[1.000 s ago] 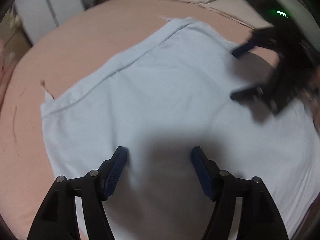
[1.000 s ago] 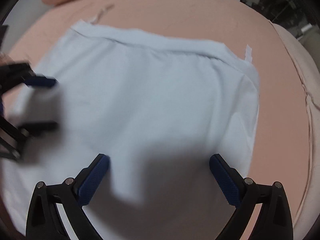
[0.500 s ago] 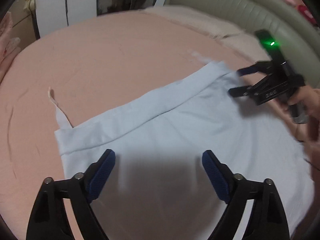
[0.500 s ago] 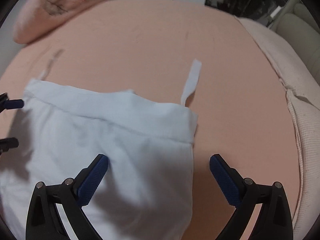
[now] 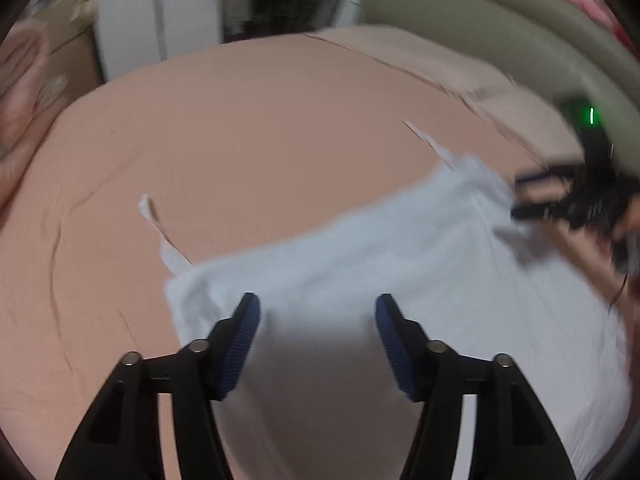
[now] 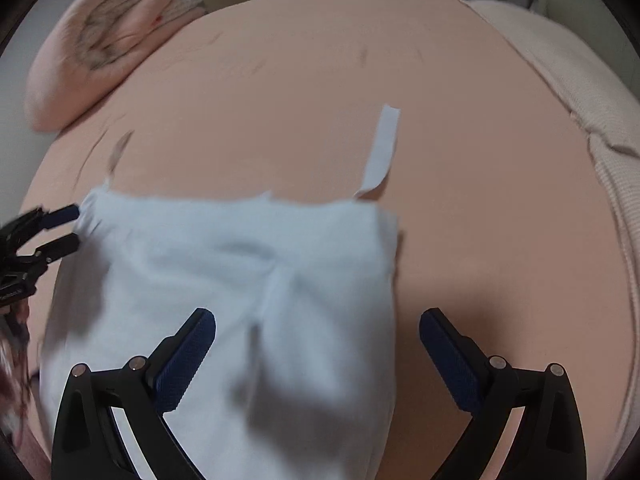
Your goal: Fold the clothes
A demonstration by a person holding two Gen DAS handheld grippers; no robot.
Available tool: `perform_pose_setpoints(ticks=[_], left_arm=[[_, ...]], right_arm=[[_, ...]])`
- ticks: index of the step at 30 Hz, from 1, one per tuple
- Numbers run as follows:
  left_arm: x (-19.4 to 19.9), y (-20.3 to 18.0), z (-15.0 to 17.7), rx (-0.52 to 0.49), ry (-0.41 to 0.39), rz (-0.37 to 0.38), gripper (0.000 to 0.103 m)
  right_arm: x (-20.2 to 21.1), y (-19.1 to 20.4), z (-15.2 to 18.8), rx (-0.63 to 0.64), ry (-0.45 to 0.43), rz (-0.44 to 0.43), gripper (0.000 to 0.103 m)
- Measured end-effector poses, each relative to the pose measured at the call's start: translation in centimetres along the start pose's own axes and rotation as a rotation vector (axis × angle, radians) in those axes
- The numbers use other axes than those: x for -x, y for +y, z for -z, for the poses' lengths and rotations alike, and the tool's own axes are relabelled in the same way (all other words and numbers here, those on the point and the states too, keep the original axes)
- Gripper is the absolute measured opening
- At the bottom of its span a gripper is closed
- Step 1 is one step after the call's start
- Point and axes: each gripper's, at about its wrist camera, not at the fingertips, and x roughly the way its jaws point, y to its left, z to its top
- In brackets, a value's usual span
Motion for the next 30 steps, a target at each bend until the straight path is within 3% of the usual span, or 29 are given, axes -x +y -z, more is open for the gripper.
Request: perform_pose_setpoints(ticks=[3,5,6,8,9,11,13,16,20,23,27,30], left_arm=[[-0.2,-4.6,3.4,-0.150,0.096,-0.025,0.067],[-0.9,-6.7,5.5,-0.237,0.169,-0.077,0.069],[-0.2,-7.2,6.1,-0.248,0.141,-0.111,0.068],[1.6,-7.1,6.5,-0.186,0.151,-0.133,0.068],[2.8,-7.2,6.6,-0.155,0.135,-0.140,0.068],[5.3,-8.3,6.9,-0.123,0.094,-0.125,0.068],[7.3,-10.8,7.6,-0.152,0.057,-0.076,0.068],[8.0,-15.1,9.1,-0.198,0.084,-0.060,0.068],[8.2,-18.0,13.1,-0.173,0.145,-0.063,0.068],[9.0,-19.1,16.0,-0.133,0.160,-0.128,0.068],[11.2,-19.4,18.4,-0.060,0.213,-0.115,0.068],[13.4,-19.7,21.0,-0.042,0.232,-0.124,0.068]], right_arm=[[2.9,3.9,4.0,0.130,-0.027,0.007,0.103],[2.9,6.6,7.1,0.186,0.047,-0.025,0.103],[2.3,7.6,8.8,0.212,0.100,-0.030,0.103],[1.1,9.1,12.2,0.262,0.193,0.014,0.102],[1.1,9.1,13.2,0.258,0.199,0.037,0.102],[3.0,8.6,14.5,0.177,0.146,0.029,0.102],[5.4,8.8,15.6,0.120,0.066,-0.026,0.102],[7.7,10.9,16.7,0.073,-0.040,-0.087,0.103],[6.6,11.9,20.9,-0.011,0.048,-0.119,0.102],[7.0,13.8,23.7,0.014,0.053,-0.059,0.102],[6.0,15.1,27.7,0.058,0.139,0.054,0.103],[6.8,15.8,29.5,0.097,0.176,0.063,0.103]])
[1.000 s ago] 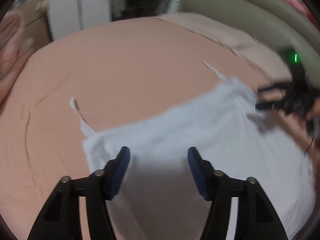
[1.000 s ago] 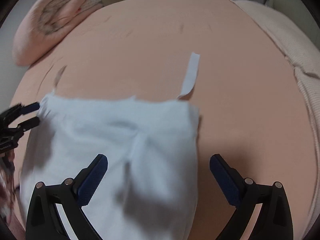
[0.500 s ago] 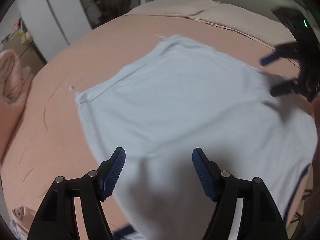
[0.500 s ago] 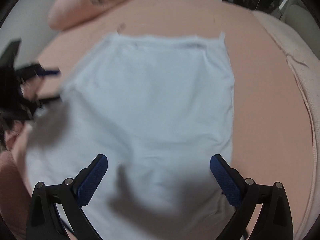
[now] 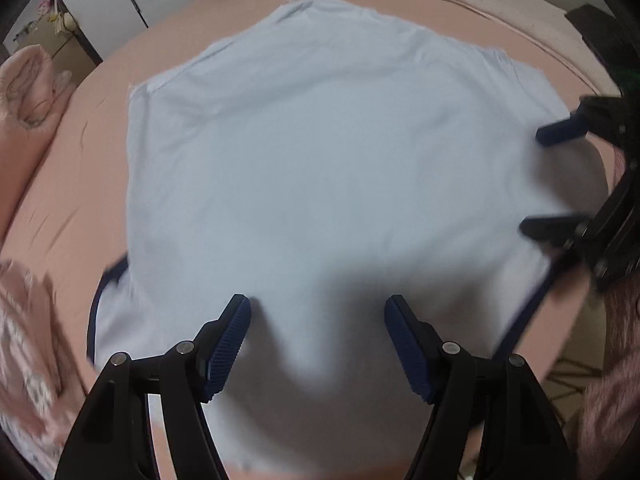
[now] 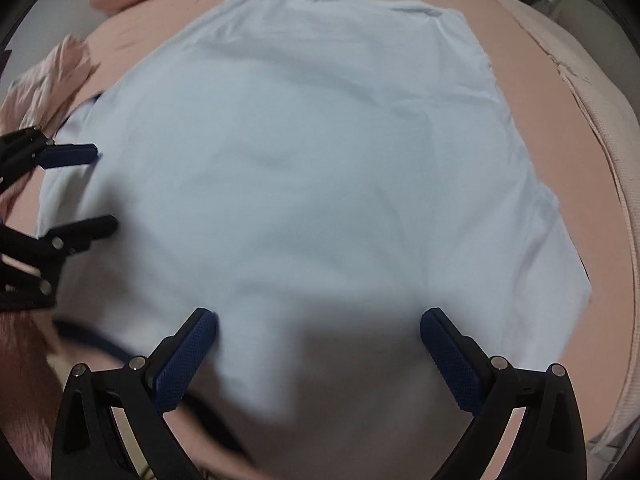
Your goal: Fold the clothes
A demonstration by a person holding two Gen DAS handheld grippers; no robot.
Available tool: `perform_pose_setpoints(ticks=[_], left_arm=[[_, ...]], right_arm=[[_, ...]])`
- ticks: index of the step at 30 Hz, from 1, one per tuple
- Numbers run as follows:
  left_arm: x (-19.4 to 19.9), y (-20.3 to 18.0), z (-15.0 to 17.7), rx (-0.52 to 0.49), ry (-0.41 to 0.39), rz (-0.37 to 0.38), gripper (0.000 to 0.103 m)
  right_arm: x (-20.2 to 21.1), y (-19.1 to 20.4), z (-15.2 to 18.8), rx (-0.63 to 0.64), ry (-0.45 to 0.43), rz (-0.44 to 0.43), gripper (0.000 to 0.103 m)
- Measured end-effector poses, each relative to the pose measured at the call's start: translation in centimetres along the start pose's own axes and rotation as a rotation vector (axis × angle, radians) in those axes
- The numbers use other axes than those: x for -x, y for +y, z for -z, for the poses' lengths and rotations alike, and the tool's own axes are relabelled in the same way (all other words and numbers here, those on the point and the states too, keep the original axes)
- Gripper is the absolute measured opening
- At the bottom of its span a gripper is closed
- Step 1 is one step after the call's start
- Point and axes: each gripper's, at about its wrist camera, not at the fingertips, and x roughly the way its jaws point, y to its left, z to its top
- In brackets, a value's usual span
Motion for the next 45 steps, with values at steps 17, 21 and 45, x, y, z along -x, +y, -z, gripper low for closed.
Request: perform_pose_setpoints(ticks=[17,21,45], left_arm=[[4.0,1.8,5.0,0.455,-0.147,-0.057,0.068],[4.2,6.6,7.4,0.727,-0.173,-0.071,0.068],[-0.6,13.6,6.7,0.985,-0.250,0.069,0.002]], right_arm=[[2.8,-11.4,3.0,-0.558,-0.223,-0.025,0.102],[0.5,-15.8,4.2,-0.742,-0.187,-0.134,0.099],[1.0,-16.9,1.8,-0.794,-0.293,-0.291,0.005]])
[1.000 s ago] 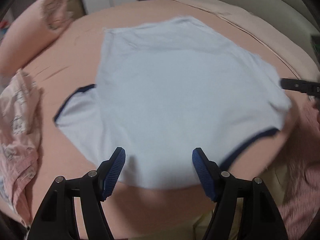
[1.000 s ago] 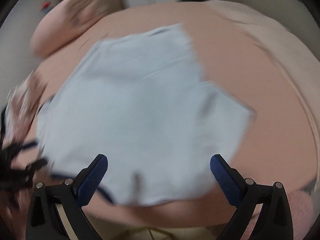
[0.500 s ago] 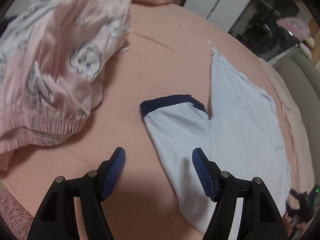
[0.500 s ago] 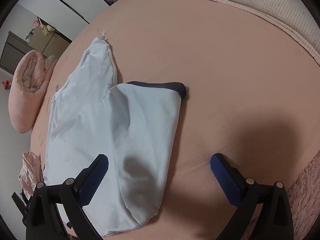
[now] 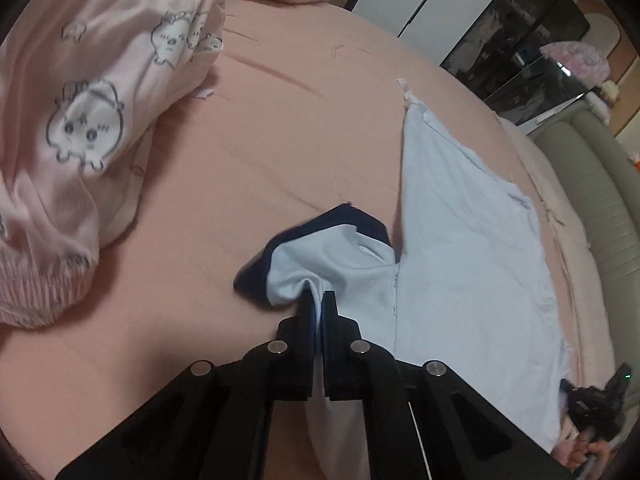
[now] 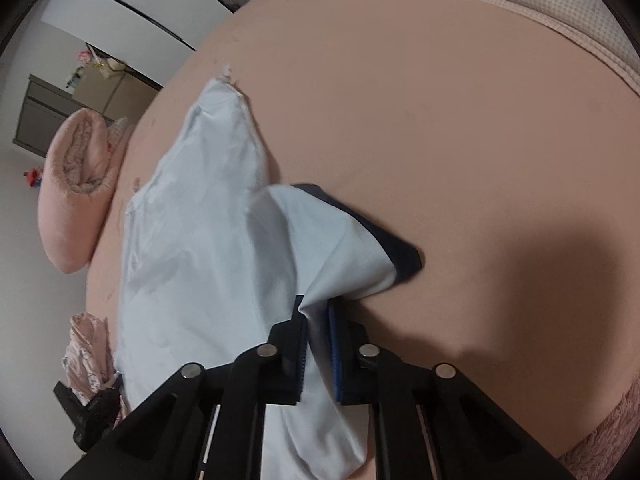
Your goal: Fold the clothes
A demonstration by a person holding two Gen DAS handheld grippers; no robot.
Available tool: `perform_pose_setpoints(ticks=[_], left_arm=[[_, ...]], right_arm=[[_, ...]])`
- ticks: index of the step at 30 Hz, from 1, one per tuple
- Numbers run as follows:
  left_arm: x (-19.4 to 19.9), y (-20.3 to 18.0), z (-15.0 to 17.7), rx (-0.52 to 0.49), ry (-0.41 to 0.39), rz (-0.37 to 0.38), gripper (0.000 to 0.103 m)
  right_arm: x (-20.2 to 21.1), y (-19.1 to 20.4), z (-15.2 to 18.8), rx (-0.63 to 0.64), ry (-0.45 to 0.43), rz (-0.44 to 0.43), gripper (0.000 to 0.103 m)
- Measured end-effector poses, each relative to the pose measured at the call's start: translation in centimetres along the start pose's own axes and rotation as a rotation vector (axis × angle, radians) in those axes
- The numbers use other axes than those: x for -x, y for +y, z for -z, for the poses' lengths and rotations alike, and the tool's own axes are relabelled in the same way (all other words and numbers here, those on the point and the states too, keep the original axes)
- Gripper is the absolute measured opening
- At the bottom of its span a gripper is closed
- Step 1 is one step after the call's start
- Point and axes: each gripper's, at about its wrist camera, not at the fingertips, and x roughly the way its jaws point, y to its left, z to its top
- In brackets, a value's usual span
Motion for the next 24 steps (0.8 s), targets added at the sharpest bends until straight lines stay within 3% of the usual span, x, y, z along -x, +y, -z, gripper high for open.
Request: perform_pose_setpoints(ticks=[5,9,11,14,15,17,18,19,20,21,22,24], left_arm=[[2.1,-3.2,-0.4,-0.185,-0.059,-0.012,0.002],[2.0,-8.5,0.1,-0.387,-0.051,0.045,0.002],[1.0,-11.6,1.7,-0.524,-0.013,0.085,0.002],[-2.2,-14.1,4.8,-0.662,0.150,0.128,0.004],[-2.9,-14.2,5.4,-0.678,0.180,0.122,0.004],[-2.0,-13.1,5.2,-0.625,0.155,0.174,0.005],[-1.1,-12.3,4.8,-0.576,0.130,0.221,0.010],[-0.4,-11.7,4.3,-0.541,0.107,0.250,0.015],[0.2,-11.1,3.8,-0.513,0.084,0.270,0.034],[0.7,-10.5,3.2,-0.484,0.061,0.290,0.055],[1.2,-10.1,2.8,-0.470,0.032,0.286,0.058],[1.6,-9.2,2.3,-0.466,-0.015,0.250,0.058]], right_arm=[[2.4,3.1,-0.6,0.119,-0.074,-0.049,0.005],[0.8,8.9,0.8,0.322,-0.023,-0.034,0.005],[-1.2,10.8,2.4,0.416,0.060,-0.004,0.005],[-4.7,12.9,4.4,0.532,0.199,0.044,0.006],[-4.7,12.9,4.4,0.526,0.207,0.046,0.006],[-3.1,12.9,3.7,0.480,0.177,-0.004,0.008],[-2.0,12.9,3.3,0.465,0.157,-0.033,0.012],[-0.4,13.2,2.9,0.463,0.126,-0.071,0.028],[1.1,13.5,2.6,0.469,0.092,-0.107,0.050],[2.7,13.8,2.5,0.492,0.048,-0.135,0.061],[4.3,14.2,2.4,0.520,-0.006,-0.159,0.071],[6.7,14.3,2.2,0.541,-0.118,-0.162,0.071]])
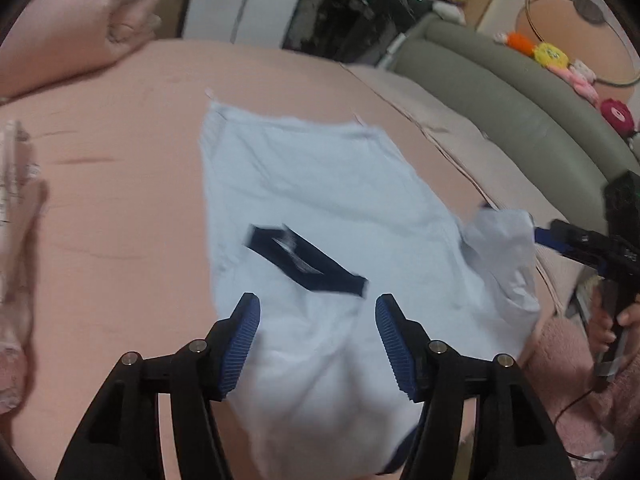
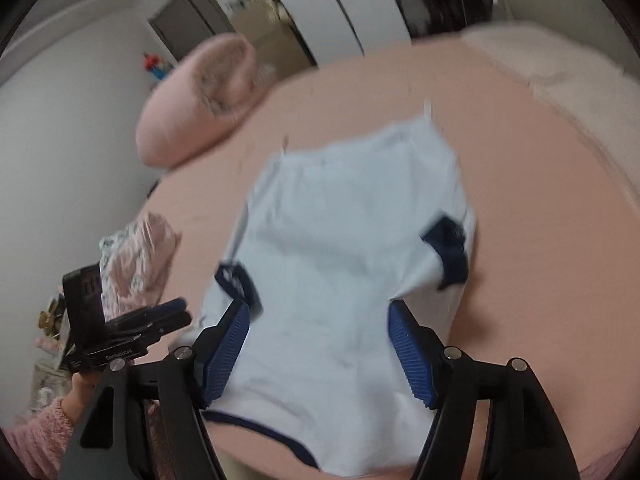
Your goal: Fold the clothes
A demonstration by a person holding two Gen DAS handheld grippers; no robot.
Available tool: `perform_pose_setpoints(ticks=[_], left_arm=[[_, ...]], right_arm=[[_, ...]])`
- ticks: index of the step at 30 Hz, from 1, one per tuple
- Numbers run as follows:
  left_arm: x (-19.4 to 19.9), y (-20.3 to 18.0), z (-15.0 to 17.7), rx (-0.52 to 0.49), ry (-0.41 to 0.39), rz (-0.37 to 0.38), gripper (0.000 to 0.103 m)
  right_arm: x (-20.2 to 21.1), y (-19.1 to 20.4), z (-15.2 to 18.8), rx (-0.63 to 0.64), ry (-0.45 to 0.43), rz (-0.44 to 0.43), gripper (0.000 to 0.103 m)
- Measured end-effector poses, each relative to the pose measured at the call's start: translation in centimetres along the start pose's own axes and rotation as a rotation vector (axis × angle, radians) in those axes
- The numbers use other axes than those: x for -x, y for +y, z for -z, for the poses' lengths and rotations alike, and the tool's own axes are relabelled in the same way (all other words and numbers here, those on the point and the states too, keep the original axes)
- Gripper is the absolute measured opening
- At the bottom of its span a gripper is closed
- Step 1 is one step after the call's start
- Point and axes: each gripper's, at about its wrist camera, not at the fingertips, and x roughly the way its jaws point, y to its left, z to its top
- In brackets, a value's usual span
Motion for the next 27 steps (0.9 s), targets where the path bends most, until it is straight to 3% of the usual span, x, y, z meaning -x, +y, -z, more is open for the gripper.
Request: perform_pose_setpoints(ticks=[4,5,6,10,15,17,18,20,22,24,25,27], left_arm=[[-1.2,0.7,0.2,-0.036,0.050,-0.041,0.057],[-1.8,0.0,0.3,-0.044,0.062,-0.020,0.057],[-2.1,-0.7,0.6,-0.057,0.069,-0.004,0.057],[-3.3,-2.6,1.6,-0.107,0.104,0.015,0.057],[-3.9,-2.0,1.8,-0.072,0.129,0.010,0.057],[-3.7,-1.6,1.9,-0.062,0.126,0.008,0.057],[-3.7,-1.4,1.9,-0.057,0.128,0.004,0.057],[-3.7,-1.1,1.9,-0.051,0.132,0.000,0.057],[-3.7,-0.9,1.8,-0.048,0.137,-0.003,0.057],[-3.6,-0.7,1.8,-0.045,0.141,-0.015,0.057],[-3.4,-0.6,1.9,-0.044,0.140,-0.029,0.057],[-3.1,-0.4,2.1,-0.041,0.139,-0.070,0.058]], right_arm=[[1.5,-3.0,0.4,-0.087,-0.118,0.270,0.070],[0.9,-4.5,0.6,-0.134,-0.091,0.358,0.069],[0.1,-6.0,1.0,-0.190,-0.051,0.393,0.064],[-3.3,-11.6,3.1,-0.426,0.096,0.345,0.058],[-7.4,-13.3,3.6,-0.527,0.200,0.117,0.060],[-7.0,-12.1,3.0,-0.493,0.147,0.102,0.056],[-6.7,-11.1,2.6,-0.441,0.116,0.112,0.043],[-6.5,-6.9,1.5,-0.200,0.076,0.167,0.037],[-7.2,-3.3,1.2,-0.017,0.138,0.130,0.037],[-6.5,-2.4,1.3,-0.011,0.153,0.089,0.037],[-5.6,-3.8,1.4,-0.096,0.127,0.119,0.038],[-3.9,-6.9,1.7,-0.276,0.079,0.188,0.055]])
